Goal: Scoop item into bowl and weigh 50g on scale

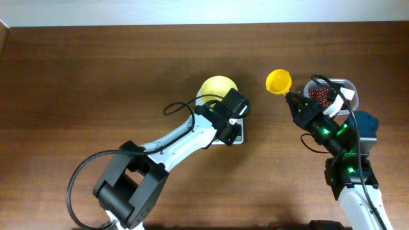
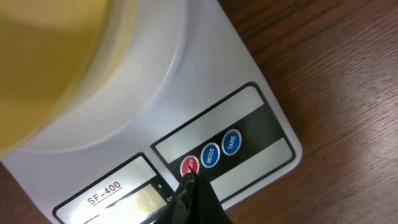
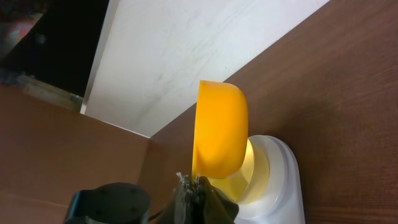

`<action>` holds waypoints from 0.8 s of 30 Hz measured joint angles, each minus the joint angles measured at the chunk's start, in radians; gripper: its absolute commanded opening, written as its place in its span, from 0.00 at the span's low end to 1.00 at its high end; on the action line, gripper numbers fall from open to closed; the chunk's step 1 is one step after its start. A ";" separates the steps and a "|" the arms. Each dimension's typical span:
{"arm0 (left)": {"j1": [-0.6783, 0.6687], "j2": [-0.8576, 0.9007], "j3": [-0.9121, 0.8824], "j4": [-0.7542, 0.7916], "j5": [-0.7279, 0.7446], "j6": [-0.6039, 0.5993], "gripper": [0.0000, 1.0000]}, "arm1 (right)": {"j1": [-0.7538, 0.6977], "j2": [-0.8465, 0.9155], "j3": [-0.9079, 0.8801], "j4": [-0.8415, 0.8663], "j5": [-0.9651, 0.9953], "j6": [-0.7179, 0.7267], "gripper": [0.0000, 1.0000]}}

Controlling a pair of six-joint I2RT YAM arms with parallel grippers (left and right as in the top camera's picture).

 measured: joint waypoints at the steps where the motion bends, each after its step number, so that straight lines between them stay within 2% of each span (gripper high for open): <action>1: 0.000 0.005 0.000 0.000 0.000 0.004 0.00 | 0.000 0.000 0.000 0.000 0.000 -0.001 0.04; 24: 0.000 0.066 0.000 0.025 -0.004 0.038 0.00 | 0.000 0.000 0.000 0.000 0.000 -0.001 0.04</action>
